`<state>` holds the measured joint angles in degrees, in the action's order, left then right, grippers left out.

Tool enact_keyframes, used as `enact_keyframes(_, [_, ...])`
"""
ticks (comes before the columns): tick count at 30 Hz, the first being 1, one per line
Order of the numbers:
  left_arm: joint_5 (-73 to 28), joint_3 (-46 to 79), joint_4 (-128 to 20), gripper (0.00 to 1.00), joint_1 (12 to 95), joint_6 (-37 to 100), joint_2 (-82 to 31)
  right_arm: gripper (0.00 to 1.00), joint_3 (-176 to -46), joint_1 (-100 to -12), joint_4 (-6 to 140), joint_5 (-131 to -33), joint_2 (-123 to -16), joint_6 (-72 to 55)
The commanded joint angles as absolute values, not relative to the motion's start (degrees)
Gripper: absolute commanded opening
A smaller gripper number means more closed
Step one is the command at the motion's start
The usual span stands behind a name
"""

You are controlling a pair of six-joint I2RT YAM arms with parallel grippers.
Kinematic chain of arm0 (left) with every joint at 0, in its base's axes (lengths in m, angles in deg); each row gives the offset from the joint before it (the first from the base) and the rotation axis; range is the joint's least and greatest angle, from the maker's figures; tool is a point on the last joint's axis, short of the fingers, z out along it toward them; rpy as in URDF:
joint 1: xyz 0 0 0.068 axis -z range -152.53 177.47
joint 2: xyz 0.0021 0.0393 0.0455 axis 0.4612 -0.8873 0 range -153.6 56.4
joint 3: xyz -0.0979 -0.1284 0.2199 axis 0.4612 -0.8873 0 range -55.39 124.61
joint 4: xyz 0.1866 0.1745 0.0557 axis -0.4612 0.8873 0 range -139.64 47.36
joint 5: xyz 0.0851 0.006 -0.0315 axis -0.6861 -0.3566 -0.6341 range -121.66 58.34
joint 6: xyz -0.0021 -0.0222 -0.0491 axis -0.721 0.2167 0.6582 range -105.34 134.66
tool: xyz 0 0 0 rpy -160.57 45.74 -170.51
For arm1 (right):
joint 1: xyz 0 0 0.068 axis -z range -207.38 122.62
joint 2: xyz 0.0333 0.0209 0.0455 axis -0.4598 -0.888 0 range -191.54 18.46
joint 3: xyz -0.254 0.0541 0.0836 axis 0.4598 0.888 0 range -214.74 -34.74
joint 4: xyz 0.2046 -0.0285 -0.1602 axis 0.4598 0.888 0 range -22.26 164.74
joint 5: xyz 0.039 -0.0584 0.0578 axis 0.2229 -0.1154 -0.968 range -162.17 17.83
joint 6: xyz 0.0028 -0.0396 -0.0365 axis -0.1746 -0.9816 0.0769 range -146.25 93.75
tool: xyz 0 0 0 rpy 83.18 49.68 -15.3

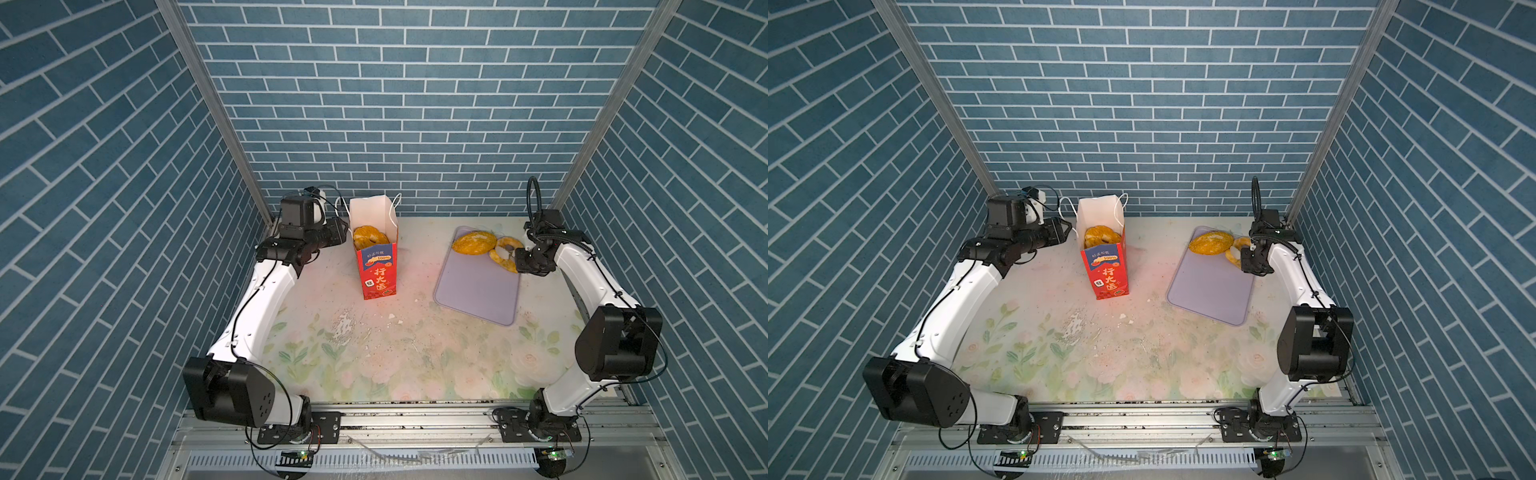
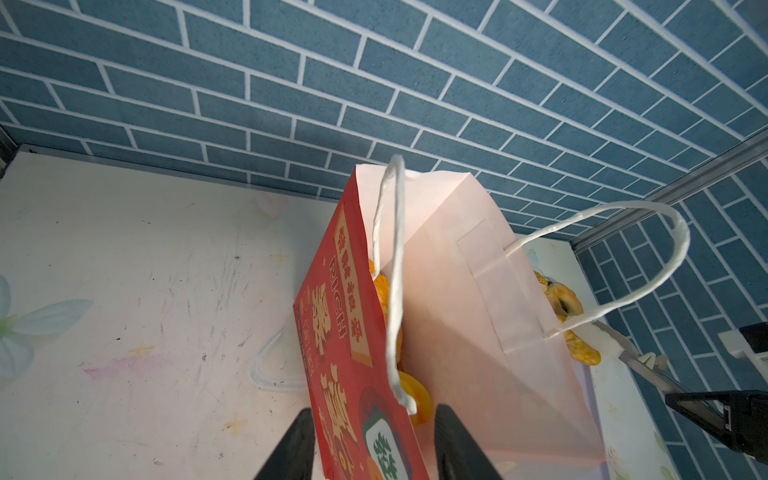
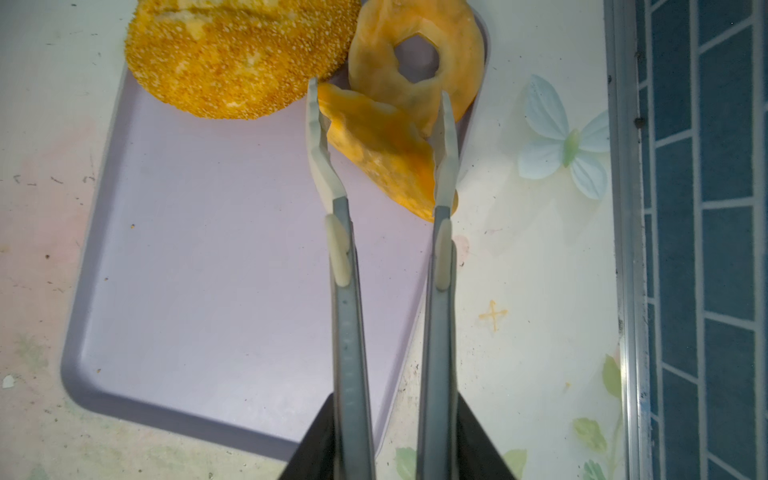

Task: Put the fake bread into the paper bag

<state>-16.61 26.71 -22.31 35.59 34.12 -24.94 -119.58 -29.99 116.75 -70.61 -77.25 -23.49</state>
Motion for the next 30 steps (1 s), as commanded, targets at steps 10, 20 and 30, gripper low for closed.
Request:
enact_keyframes(10, [-17.1,27.7,-21.9,0.48,35.8,33.9,-24.5,0.37,-116.3,-31.6,125.2,-83.2,-69.3,-24.7])
enact_keyframes(20, [-17.1,27.9,-22.3,0.49,36.7,34.1,-24.9,0.39,-120.2,-32.1,127.9,-76.2,-68.4,-28.0])
enact_keyframes(30, [-17.8,27.6,-21.7,0.49,36.8,33.7,-24.0,0.44,-120.9,-32.0,123.5,-73.6,-77.2,-33.7])
